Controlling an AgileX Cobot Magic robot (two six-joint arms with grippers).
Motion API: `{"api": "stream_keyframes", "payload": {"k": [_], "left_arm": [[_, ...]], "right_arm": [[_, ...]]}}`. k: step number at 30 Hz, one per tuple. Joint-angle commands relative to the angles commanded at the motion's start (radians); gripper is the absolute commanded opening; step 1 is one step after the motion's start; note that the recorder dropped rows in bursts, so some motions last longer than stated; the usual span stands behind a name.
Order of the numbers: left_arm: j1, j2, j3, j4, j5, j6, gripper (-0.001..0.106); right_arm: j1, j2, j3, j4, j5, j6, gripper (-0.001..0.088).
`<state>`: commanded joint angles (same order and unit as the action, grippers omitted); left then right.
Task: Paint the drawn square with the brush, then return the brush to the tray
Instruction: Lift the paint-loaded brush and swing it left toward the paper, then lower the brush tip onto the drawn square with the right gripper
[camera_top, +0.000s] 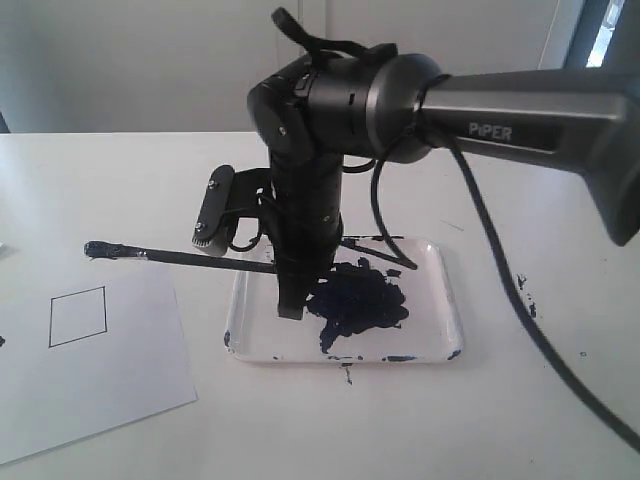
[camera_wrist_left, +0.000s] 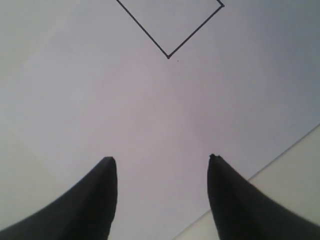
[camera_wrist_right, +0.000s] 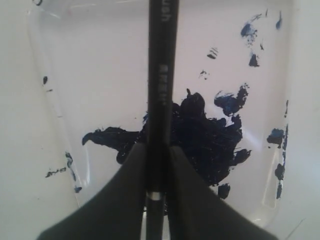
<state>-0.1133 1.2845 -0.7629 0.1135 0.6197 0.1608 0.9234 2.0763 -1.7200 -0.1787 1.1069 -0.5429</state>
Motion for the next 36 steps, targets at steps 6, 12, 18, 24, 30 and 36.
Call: {"api": "stream_keyframes", "payload": {"k": [6,12,18,24,30,36], "left_arm": [[0.0,0.014,0.042,0.034,-0.029,0.0,0.059],[0.0,0.018,0.06,0.084,-0.046,0.0,0.059],[0.0,0.063,0.101,0.105,-0.103,-0.003,0.059],[0.0,0.113,0.121,0.063,-0.193,-0.008,0.059],[0.0,0.165,0.123,0.085,-0.21,-0.008,0.059],[0.021,0.216,0.123,0.102,-0.217,-0.008,0.059]], "right_arm": [[0.013,0.028,-0.106,0.071,0.086,0.013,0.0],[0.013,0.088,-0.222,0.123,0.114,0.053,0.0],[0.031,0.124,-0.236,0.136,0.114,0.08,0.0],[0.053,0.165,-0.236,0.134,0.114,0.085,0.0],[0.064,0.2,-0.236,0.135,0.114,0.103,0.0],[0.07,0.2,-0.236,0.137,0.114,0.135,0.0]]}}
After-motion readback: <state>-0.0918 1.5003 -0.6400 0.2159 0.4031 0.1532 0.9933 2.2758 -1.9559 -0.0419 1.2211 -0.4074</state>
